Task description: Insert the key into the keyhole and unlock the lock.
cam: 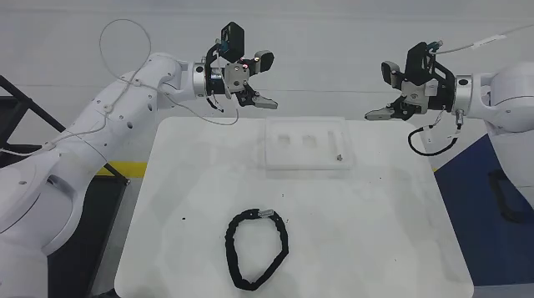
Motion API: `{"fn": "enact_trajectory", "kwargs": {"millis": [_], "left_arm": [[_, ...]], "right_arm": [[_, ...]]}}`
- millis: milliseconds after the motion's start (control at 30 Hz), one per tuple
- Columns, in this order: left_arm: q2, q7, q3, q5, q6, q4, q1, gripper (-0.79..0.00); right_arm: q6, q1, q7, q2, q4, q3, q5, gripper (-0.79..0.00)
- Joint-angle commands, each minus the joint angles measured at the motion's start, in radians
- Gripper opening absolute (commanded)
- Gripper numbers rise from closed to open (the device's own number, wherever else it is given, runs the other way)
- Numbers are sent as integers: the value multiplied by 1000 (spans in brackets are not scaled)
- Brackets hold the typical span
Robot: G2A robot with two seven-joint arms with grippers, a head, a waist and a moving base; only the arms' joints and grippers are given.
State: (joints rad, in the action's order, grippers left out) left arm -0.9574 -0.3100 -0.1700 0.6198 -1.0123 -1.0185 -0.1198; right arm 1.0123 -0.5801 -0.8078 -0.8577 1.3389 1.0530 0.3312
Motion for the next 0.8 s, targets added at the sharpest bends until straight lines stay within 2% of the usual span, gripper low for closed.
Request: {"fn": "enact_trajectory", "kwargs": {"millis": [0,533,600,767], "left_arm": [[0,0,0,0,0,0,0,0],[0,0,0,0,0,0,0,0],[0,0,0,0,0,0,0,0],[0,0,0,0,0,0,0,0]], "right_arm": [[0,0,0,0,0,0,0,-1],[0,0,0,0,0,0,0,0],[-29,-25,18,0,-2,-7,4,0],[-92,-59,-24,1,-14,-40,-16,0]]}}
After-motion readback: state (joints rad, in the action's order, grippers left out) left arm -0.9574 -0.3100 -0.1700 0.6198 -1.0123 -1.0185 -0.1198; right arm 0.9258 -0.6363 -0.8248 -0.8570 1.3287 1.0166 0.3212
